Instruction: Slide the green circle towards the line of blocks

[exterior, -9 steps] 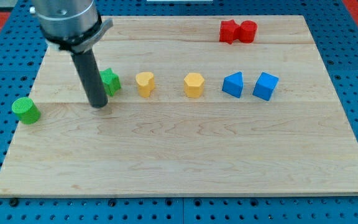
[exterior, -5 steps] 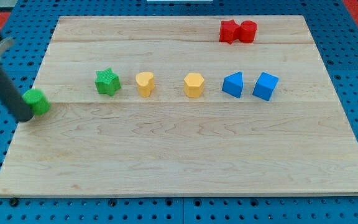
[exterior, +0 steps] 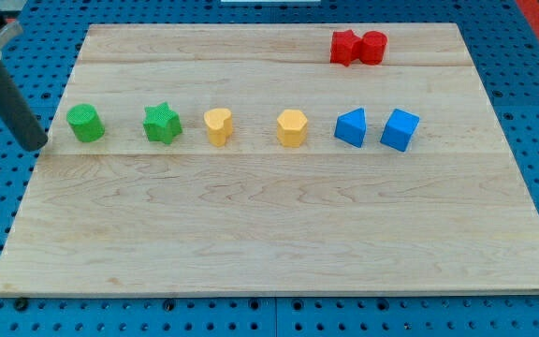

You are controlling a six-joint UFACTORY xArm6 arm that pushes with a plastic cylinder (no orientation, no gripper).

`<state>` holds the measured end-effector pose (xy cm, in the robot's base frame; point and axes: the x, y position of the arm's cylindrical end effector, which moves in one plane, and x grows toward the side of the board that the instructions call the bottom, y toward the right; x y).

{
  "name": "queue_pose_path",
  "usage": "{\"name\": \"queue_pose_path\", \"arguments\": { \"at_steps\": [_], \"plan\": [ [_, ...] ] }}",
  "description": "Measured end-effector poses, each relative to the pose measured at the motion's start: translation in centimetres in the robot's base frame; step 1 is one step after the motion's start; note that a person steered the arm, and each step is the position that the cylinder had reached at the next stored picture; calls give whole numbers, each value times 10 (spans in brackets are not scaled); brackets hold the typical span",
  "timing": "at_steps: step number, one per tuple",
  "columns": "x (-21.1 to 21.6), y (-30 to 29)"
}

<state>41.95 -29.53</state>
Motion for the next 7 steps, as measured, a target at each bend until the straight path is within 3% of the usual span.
{"name": "queue_pose_path", "arguments": {
  "at_steps": [1,3,4,5,7],
  "plan": [
    [-11,2],
    [-7,72],
    [-20,39],
    [-41,45],
    [-19,110]
  ]
}}
